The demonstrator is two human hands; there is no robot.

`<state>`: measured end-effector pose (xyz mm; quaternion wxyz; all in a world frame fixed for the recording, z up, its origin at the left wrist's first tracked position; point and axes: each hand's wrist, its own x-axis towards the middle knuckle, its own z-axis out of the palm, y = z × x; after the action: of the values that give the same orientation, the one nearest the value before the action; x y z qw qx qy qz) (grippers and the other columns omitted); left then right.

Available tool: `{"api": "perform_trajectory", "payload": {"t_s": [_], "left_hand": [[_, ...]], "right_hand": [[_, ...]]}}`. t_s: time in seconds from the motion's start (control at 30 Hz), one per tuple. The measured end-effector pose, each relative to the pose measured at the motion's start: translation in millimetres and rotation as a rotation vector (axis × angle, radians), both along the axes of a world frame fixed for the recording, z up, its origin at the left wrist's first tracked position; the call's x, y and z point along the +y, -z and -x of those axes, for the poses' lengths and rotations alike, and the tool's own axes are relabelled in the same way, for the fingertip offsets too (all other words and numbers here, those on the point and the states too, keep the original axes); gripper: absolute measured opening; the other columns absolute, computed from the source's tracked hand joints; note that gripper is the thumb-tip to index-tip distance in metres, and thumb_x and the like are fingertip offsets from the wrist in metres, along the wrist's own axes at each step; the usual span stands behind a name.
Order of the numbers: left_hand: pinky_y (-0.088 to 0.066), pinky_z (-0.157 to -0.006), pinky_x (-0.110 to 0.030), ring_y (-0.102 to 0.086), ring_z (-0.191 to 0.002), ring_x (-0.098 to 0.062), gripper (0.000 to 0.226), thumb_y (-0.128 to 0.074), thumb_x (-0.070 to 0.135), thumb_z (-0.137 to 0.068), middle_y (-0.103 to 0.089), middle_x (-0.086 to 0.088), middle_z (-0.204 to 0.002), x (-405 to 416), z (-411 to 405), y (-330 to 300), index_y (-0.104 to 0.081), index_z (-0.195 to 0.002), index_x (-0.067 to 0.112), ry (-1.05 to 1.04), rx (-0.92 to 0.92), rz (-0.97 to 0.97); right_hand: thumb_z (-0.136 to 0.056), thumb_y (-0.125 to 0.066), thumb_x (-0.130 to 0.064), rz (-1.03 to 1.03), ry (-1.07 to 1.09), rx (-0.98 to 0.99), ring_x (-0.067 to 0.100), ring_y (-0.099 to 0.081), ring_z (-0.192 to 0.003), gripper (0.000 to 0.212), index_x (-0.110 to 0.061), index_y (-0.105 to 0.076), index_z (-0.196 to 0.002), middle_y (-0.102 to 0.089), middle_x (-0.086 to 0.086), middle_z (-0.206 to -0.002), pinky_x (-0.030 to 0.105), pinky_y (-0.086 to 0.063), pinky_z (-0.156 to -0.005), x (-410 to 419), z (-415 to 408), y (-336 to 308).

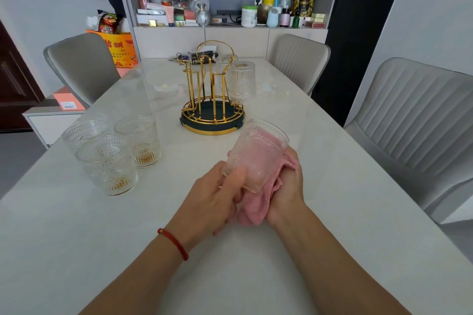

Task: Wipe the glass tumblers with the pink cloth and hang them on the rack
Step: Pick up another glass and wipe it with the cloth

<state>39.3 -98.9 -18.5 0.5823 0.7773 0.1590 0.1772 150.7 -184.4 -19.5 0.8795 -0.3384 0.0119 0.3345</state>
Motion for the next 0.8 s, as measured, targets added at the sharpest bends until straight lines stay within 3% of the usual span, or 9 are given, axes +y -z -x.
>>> {"api": "perform_trajectory", "payload": {"t_s": [0.07, 0.13, 0.2, 0.23, 0.3, 0.43, 0.53, 0.67, 0.8], "left_hand": [[-0.035, -0.038, -0.025, -0.046, -0.046, -0.024, 0.083, -0.034, 0.08, -0.087, -0.056, -0.014, -0.061, 4, 2, -3, -0.056, -0.079, 0.0, 0.049, 0.077, 0.044], [-0.036, -0.039, -0.024, -0.047, -0.046, -0.022, 0.097, -0.023, 0.092, -0.084, -0.056, -0.01, -0.059, 4, 3, -4, -0.056, -0.082, 0.001, 0.05, 0.171, 0.03], [-0.037, -0.04, -0.025, -0.046, -0.041, -0.015, 0.089, -0.026, 0.091, -0.082, -0.057, -0.006, -0.059, 0, 2, -5, -0.053, -0.095, 0.007, -0.011, 0.206, -0.021], [-0.038, -0.04, -0.026, -0.047, -0.041, -0.015, 0.079, -0.035, 0.089, -0.085, -0.061, -0.008, -0.063, -4, 0, -3, -0.05, -0.1, 0.013, -0.041, 0.177, -0.055], [-0.039, -0.041, -0.025, -0.049, -0.047, -0.016, 0.065, -0.053, 0.081, -0.078, -0.064, -0.014, -0.075, -8, -4, 0, -0.048, -0.099, 0.02, -0.075, 0.071, -0.085], [-0.032, -0.039, -0.024, -0.046, -0.046, -0.016, 0.064, -0.042, 0.075, -0.085, -0.05, -0.01, -0.064, -8, -8, -2, -0.048, -0.074, 0.013, -0.089, 0.108, 0.058], [-0.026, -0.041, -0.018, -0.045, -0.048, -0.023, 0.083, -0.03, 0.092, -0.072, -0.05, -0.01, -0.059, -5, -8, -6, -0.051, -0.065, 0.012, 0.018, 0.26, 0.297], [-0.032, -0.04, -0.023, -0.049, -0.054, -0.027, 0.085, -0.03, 0.092, -0.069, -0.059, -0.009, -0.069, -4, -2, -3, -0.056, -0.083, 0.012, -0.018, 0.262, 0.131], [-0.036, -0.042, -0.027, -0.046, -0.045, -0.014, 0.059, -0.047, 0.077, -0.088, -0.052, -0.003, -0.064, -8, -3, -3, -0.045, -0.088, 0.018, -0.064, 0.062, -0.052]], "right_hand": [[-0.073, -0.074, -0.045, -0.015, 0.008, 0.026, 0.037, -0.051, -0.124, 0.054, -0.017, -0.058, -0.116, -0.049, 0.024, -0.119, 0.051, -0.032, -0.118, 9, -5, 11], [-0.08, -0.068, -0.046, -0.003, 0.029, 0.057, 0.033, -0.056, -0.112, 0.042, -0.012, -0.063, -0.104, -0.056, 0.023, -0.105, 0.052, -0.039, -0.116, 10, -2, 7], [-0.095, -0.057, -0.042, 0.03, 0.064, 0.051, 0.023, -0.066, -0.079, 0.035, -0.014, -0.062, -0.075, -0.06, 0.01, -0.072, 0.037, -0.06, -0.083, 1, 2, 1], [-0.101, -0.051, -0.04, 0.026, 0.075, 0.071, 0.016, -0.063, -0.057, 0.043, -0.016, -0.056, -0.066, -0.056, 0.004, -0.057, 0.028, -0.058, -0.062, -2, -1, 1], [-0.105, -0.044, -0.039, -0.016, 0.093, 0.064, 0.011, -0.055, -0.037, 0.047, -0.018, -0.05, -0.063, -0.049, -0.001, -0.042, 0.02, -0.051, -0.045, -6, 3, -6], [-0.1, -0.05, -0.033, -0.014, 0.084, 0.0, 0.014, -0.054, -0.057, 0.038, -0.02, -0.048, -0.065, -0.049, 0.0, -0.057, 0.024, -0.047, -0.056, -4, 5, -12], [-0.102, -0.048, -0.033, 0.01, 0.042, -0.002, 0.013, -0.054, -0.056, 0.045, -0.022, -0.051, -0.058, -0.05, -0.003, -0.058, 0.026, -0.046, -0.061, -7, 3, -10], [-0.104, -0.048, -0.034, 0.006, 0.071, -0.044, 0.011, -0.058, -0.049, 0.051, -0.022, -0.055, -0.054, -0.055, -0.005, -0.053, 0.021, -0.05, -0.052, -10, 5, -12], [-0.1, -0.051, -0.038, 0.046, 0.103, -0.011, 0.018, -0.058, -0.065, 0.039, -0.02, -0.059, -0.067, -0.057, 0.005, -0.066, 0.028, -0.051, -0.065, -5, 10, -14]]}}
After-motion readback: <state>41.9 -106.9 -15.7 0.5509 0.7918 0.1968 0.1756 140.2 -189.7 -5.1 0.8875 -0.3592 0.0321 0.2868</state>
